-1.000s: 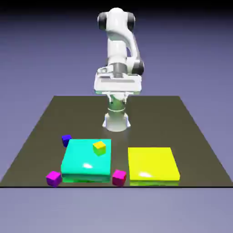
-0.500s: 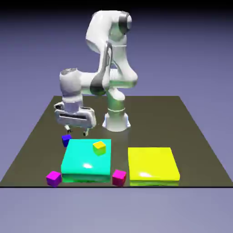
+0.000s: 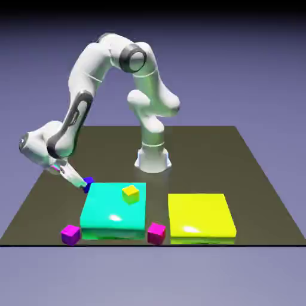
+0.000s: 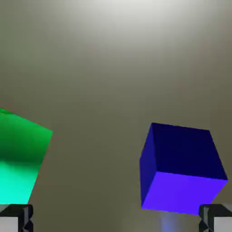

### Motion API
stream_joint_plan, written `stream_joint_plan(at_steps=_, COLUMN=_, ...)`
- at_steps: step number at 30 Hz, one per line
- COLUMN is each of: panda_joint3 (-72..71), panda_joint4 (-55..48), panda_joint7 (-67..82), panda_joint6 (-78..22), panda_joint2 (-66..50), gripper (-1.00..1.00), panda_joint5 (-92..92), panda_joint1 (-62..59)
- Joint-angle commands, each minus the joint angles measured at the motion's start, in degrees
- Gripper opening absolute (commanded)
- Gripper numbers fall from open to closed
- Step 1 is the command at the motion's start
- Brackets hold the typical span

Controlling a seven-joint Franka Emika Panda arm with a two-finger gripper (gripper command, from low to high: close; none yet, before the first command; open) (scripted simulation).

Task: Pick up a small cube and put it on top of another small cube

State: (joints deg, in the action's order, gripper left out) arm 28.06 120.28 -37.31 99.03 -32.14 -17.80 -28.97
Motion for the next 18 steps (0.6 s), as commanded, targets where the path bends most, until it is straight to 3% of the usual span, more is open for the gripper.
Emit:
stream_joint_plan(at_steps=1, panda_joint3=0.9, panda_joint4=-1.3, panda_joint7=0.2, panda_joint6=-2.3, panda_joint2=-2.0, gripper=0.00, panda_joint5=-0.6, panda_joint1=-0.9)
stream_joint_plan(at_steps=6, panda_joint3=-1.3, panda_joint4=4.7, panda_joint7=2.0, panda_joint6=6.2, panda_joint2=-5.2, gripper=0.00, panda_joint5=-3.7, panda_joint1=-0.5)
stream_joint_plan(at_steps=7, panda_joint3=-1.3, panda_joint4=4.7, panda_joint7=2.0, panda_joint6=6.2, panda_joint2=-5.2, gripper=-1.00, panda_joint5=-3.7, panda_joint1=-0.5)
stream_joint_plan(at_steps=11, panda_joint3=0.6, panda_joint4=-0.5, panda_joint7=0.4, panda_joint6=-1.3, panda_joint2=-2.4, gripper=-1.00, panda_joint5=-1.0, panda_joint1=-0.9)
stream_joint_plan(at_steps=18, panda_joint3=-6.2, panda_joint4=-14.3, panda_joint7=8.9, panda_joint6=-3.3, panda_joint2=-2.6, gripper=-1.00, panda_joint5=7.4, panda_joint1=5.6)
